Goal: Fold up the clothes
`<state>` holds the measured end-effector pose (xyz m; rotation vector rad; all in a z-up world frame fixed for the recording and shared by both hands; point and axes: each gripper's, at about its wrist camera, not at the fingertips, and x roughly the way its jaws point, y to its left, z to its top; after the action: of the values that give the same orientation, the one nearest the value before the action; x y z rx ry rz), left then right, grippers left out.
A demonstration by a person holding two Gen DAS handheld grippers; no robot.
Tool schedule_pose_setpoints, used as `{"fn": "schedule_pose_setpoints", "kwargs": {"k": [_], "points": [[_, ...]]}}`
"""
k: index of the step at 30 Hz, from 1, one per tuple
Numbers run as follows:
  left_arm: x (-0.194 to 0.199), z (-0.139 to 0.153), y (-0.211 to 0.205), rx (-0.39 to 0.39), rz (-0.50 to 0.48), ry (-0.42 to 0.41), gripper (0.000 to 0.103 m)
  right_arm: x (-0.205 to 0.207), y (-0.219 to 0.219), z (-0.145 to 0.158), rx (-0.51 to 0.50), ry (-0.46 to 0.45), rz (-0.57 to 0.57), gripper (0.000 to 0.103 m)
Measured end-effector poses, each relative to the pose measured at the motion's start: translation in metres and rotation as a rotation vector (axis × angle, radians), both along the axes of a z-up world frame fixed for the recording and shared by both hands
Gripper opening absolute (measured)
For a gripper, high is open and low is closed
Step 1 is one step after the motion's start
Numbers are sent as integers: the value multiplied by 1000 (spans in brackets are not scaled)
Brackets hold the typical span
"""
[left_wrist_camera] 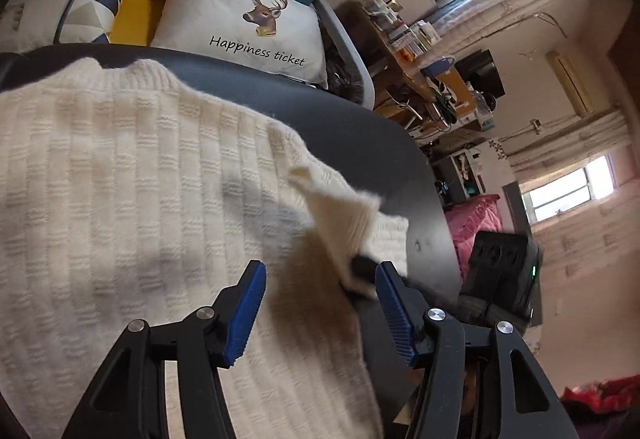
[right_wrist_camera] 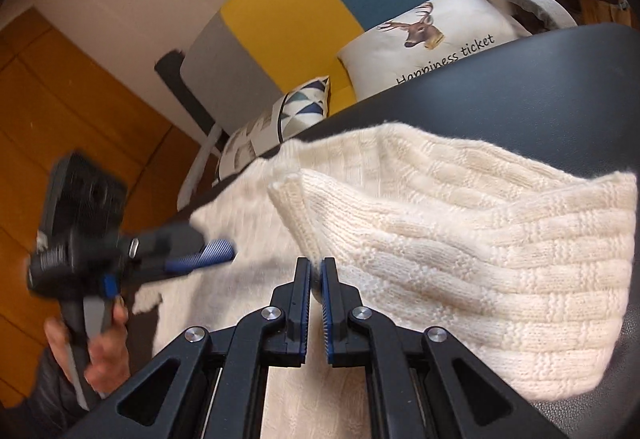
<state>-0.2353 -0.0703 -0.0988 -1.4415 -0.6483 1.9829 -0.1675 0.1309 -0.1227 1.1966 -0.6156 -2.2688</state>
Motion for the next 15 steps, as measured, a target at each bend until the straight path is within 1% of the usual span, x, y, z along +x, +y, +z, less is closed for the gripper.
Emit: {"fn": "schedule_pose_setpoints", "kwargs": {"k": [1,3,5,6,7,10,12,14,15], "points": [[-4,-3,2,3,3,-25,59,3,-3,0,16,7,10,4],[-12,-10,6,5,8,-73,59,9,-11,1,81,33,43,4],[-19,-18,9,28,1,-117,61,17,-16,4,140,63,72,4],[-22,-22,10,17,9,-138,62,19,-20,6,170,78,83,4],[-24,-24,11,11,11,-148,62,22,-25,7,204,98,101,4],[-27,-35,15,43,0,-197,64,30,-44,10,296,139,159,4],[-26,-41,19,52,-15,-216,64,31,-53,8,334,152,186,4],[-24,-45,24,55,-20,-209,62,31,-58,4,375,152,196,4],[-22,-47,25,56,-19,-196,50,33,-55,2,365,147,182,4]]}}
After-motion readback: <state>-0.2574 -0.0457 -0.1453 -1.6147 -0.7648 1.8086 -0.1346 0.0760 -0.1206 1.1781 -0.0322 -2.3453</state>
